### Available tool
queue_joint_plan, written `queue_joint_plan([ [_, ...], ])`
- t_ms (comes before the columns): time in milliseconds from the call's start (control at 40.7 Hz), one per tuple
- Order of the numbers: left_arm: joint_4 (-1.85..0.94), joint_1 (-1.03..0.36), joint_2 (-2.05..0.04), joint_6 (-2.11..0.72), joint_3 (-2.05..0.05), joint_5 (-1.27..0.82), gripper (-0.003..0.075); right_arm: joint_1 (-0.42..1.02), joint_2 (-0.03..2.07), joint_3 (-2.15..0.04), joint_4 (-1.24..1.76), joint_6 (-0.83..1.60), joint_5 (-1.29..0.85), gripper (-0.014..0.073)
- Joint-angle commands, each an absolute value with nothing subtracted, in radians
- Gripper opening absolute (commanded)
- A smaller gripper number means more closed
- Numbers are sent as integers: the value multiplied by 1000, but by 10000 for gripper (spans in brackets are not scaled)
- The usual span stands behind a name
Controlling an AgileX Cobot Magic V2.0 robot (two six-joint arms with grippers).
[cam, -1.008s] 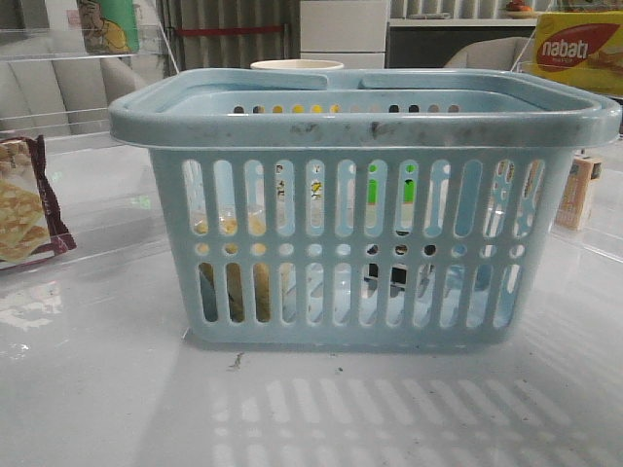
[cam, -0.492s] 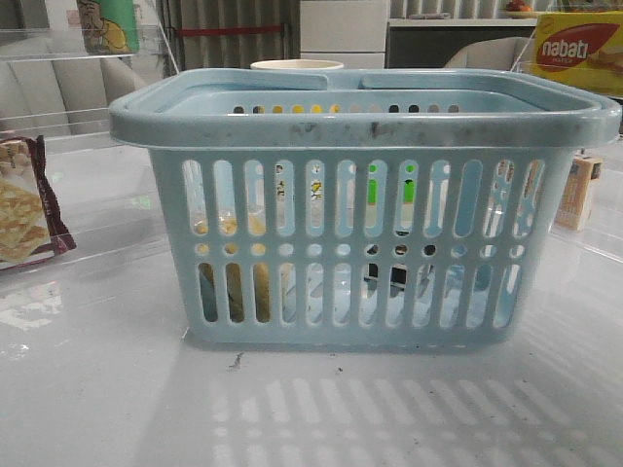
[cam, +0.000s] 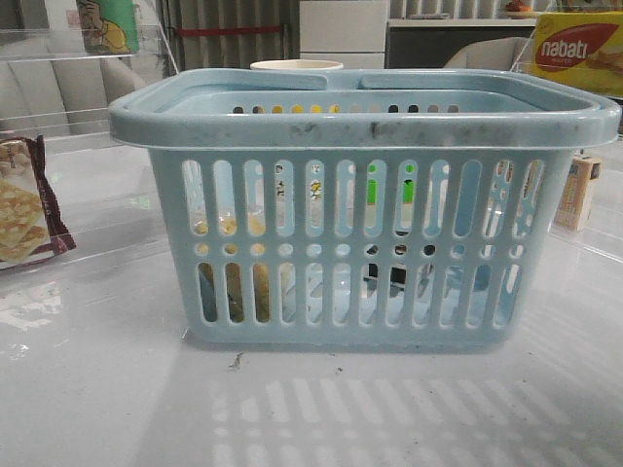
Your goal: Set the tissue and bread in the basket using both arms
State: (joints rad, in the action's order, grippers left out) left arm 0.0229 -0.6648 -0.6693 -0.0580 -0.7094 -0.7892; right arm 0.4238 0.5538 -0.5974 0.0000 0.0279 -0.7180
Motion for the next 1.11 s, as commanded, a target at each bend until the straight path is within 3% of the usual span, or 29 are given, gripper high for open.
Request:
queue_joint_plan([
  [0, 23, -673, -670, -49, -739, -713, 239, 423, 546, -611, -10, 36, -669, 412],
  [221, 23, -673, -670, -49, -739, -713, 88, 423, 547, -606, -10, 36, -672, 50],
  [1081, 23, -649, -614, -49, -721, -706, 91, 423, 547, -606, -10, 36, -709, 69],
])
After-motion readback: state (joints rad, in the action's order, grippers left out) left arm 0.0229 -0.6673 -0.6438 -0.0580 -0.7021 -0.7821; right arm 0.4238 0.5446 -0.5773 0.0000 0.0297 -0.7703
